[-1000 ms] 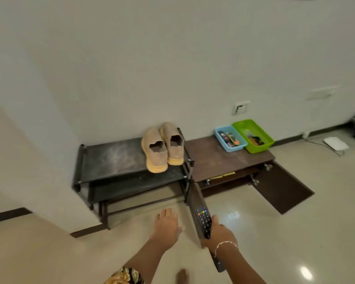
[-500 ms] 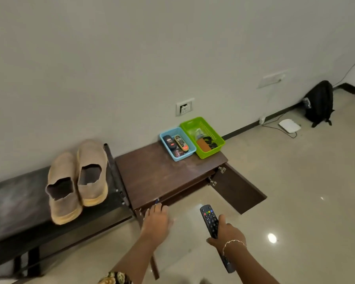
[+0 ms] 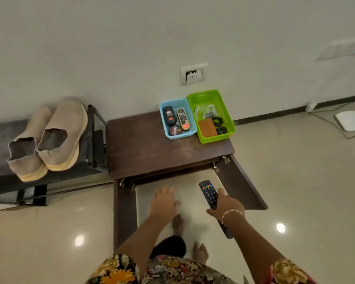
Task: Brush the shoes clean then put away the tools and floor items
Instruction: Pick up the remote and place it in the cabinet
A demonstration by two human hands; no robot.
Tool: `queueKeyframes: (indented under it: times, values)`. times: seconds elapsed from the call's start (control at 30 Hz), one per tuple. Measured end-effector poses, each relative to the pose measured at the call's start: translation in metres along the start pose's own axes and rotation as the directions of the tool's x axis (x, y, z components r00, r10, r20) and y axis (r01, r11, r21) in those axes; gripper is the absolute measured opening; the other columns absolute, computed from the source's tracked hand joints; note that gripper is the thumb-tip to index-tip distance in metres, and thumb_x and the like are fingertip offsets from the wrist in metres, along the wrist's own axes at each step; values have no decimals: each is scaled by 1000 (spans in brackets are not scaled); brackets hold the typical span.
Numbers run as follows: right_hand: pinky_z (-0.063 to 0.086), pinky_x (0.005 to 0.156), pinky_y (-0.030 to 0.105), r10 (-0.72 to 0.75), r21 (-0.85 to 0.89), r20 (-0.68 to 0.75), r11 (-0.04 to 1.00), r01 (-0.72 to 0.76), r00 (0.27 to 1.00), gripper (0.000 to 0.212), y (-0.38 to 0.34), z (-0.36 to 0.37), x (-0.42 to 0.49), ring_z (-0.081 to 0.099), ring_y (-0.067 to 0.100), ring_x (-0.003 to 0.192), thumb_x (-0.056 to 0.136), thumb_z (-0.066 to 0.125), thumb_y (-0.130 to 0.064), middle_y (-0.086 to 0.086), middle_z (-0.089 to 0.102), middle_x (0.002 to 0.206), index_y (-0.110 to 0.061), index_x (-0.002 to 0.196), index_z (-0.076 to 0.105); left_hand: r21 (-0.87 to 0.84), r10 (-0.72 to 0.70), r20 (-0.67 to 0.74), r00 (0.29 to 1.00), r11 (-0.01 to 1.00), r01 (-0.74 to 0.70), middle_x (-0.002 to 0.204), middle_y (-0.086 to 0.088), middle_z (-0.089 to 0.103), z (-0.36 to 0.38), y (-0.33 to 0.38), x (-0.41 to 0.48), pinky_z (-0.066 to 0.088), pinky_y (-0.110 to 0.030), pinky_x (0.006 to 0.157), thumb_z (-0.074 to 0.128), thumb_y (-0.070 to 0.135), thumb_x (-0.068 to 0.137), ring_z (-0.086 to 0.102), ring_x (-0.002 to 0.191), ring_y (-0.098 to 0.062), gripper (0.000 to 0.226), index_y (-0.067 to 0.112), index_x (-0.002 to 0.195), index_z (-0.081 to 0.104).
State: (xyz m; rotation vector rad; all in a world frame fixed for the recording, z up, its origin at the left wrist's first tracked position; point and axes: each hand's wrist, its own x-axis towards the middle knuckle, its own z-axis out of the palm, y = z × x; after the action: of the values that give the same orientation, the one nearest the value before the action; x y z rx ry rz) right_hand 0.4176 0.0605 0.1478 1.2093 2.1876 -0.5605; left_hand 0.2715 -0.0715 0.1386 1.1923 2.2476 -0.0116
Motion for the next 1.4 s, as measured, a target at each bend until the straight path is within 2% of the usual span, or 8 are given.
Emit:
queueKeyframes:
  times: [0.2, 0.3, 0.5, 0.73, 0.9, 1.07, 1.27, 1.4]
  values:
    - [41, 68, 32, 8, 8, -28, 1000, -8, 1000, 59, 11, 39, 92, 62, 28, 96, 80, 58, -53, 7, 61, 107, -15, 118, 32, -95, -83, -97, 992, 993, 74, 117, -14, 54, 58, 16, 79, 39, -37, 94, 23, 51, 86, 52, 108, -33, 65, 3, 119, 52]
    - [43, 69, 34, -18, 12, -52, 1000, 18, 999, 58, 10, 78, 151, 62, 30, 94, 81, 57, -53, 9, 61, 105, -14, 116, 32, -91, -91, -17, 996, 992, 89, 133, -11, 42, 109, 10, 129, 23, -35, 107, 37, 36, 96, 38, 124, -28, 44, 8, 130, 41]
    - [39, 70, 32, -68, 16, -151, 997, 71, 986, 59, 17, 151, 282, 61, 32, 96, 82, 57, -51, 12, 61, 106, -12, 119, 33, 103, 44, -103, 994, 994, -34, 148, -12, 30, 200, -13, 232, 8, -41, 116, 37, 29, 97, 23, 138, -27, 49, 6, 139, 32]
    - [47, 78, 39, -136, 14, -426, 987, 157, 894, 73, 22, 173, 382, 60, 36, 100, 83, 55, -55, 19, 61, 110, -8, 132, 29, 85, -67, -243, 968, 992, 90, 142, -14, 36, 212, -39, 327, 38, -41, 99, 41, 43, 96, 39, 128, -32, 59, 11, 142, 25]
    - [43, 73, 35, -140, 34, -484, 983, 179, 864, 70, 19, 168, 398, 58, 36, 104, 83, 53, -57, 17, 59, 113, -9, 129, 32, 116, -57, -285, 957, 989, 93, 131, -13, 51, 200, -51, 330, 41, -39, 92, 44, 46, 93, 49, 119, -31, 50, 13, 130, 43]
    - [43, 73, 35, -86, 74, -466, 988, 136, 880, 69, 19, 171, 404, 58, 36, 105, 82, 53, -58, 17, 59, 115, -7, 126, 37, 243, -79, -199, 977, 961, 128, 142, -18, 36, 207, -59, 313, 30, -49, 104, 42, 49, 93, 38, 126, -37, 65, 10, 142, 24]
    - [43, 70, 28, -170, -182, -434, 978, 99, 885, 65, -12, 152, 424, 61, 25, 95, 90, 28, -63, 8, 61, 93, -12, 108, 64, 201, -101, -220, 970, 969, 147, 144, -18, 34, 202, -63, 310, 28, -48, 105, 42, 49, 93, 34, 129, -37, 66, 10, 143, 24]
    - [44, 88, 34, -112, 32, -384, 990, 135, 916, 72, -14, 143, 428, 54, 29, 114, 87, 26, -70, 8, 57, 126, -17, 128, 52, 201, -109, -194, 975, 968, 149, 146, -17, 28, 207, -66, 305, 24, -50, 109, 43, 51, 92, 29, 132, -37, 69, 11, 143, 21]
